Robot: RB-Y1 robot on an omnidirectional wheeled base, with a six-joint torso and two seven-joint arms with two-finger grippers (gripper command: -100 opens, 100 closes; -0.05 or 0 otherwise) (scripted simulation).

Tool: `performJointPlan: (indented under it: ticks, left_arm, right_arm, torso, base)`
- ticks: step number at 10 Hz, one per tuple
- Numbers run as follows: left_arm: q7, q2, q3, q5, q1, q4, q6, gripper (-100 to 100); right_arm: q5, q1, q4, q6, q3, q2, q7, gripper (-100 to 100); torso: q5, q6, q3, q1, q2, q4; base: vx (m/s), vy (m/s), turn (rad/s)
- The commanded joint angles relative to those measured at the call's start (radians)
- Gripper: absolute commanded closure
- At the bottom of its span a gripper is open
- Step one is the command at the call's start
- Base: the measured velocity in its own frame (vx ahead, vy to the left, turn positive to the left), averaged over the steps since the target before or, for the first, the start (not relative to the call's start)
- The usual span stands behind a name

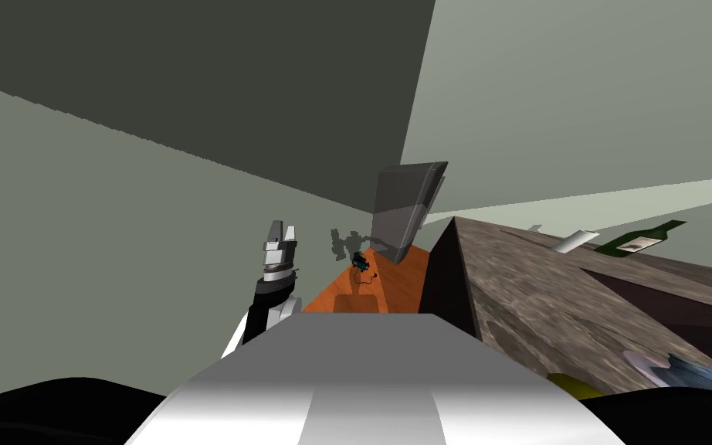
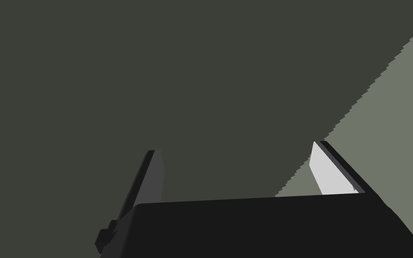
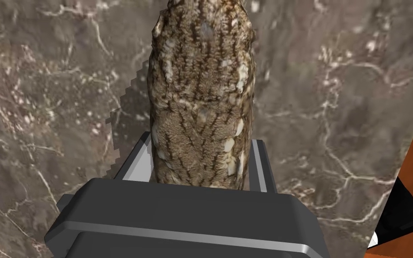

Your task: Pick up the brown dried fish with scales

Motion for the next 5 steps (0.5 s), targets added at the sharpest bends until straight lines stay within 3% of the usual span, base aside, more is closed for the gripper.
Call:
performJointPlan:
  ticks: [1,2,3,4,5]
  left_arm:
    - [0.000,0.000,0.000,0.000,0.000,0.000,0.000,0]
    - [0.000,0.000,0.000,0.000,0.000,0.000,0.000,0]
    - [0.000,0.000,0.000,0.000,0.000,0.000,0.000,0]
    - [0.000,0.000,0.000,0.000,0.000,0.000,0.000,0]
    - [0.000,0.000,0.000,0.000,0.000,0.000,0.000,0]
  right_arm:
    - [-0.028,0.002,-0.009,0.005,0.007,-0.005,0.005,100]
    - [-0.069,-0.006,0.019,-0.008,0.052,-0.001,0.042,100]
    - [-0.093,-0.006,0.019,-0.008,0.052,-0.001,0.042,100]
    - [-0.077,-0.004,0.011,-0.004,0.046,-0.003,0.035,100]
    - [-0.080,-0.005,0.014,-0.006,0.047,-0.003,0.038,0]
  torso:
    - [0.000,0.000,0.000,0.000,0.000,0.000]
    - [0.000,0.000,0.000,0.000,0.000,0.000]
    - [0.000,0.000,0.000,0.000,0.000,0.000]
    - [0.001,0.000,0.000,0.000,0.000,0.000]
    - [0.000,0.000,0.000,0.000,0.000,0.000]
  base:
    - [0.000,0.000,0.000]
    - [0.006,0.012,0.044]
    - [0.003,0.011,0.029]
    - [0.000,0.000,0.000]
    - [0.000,0.000,0.000]
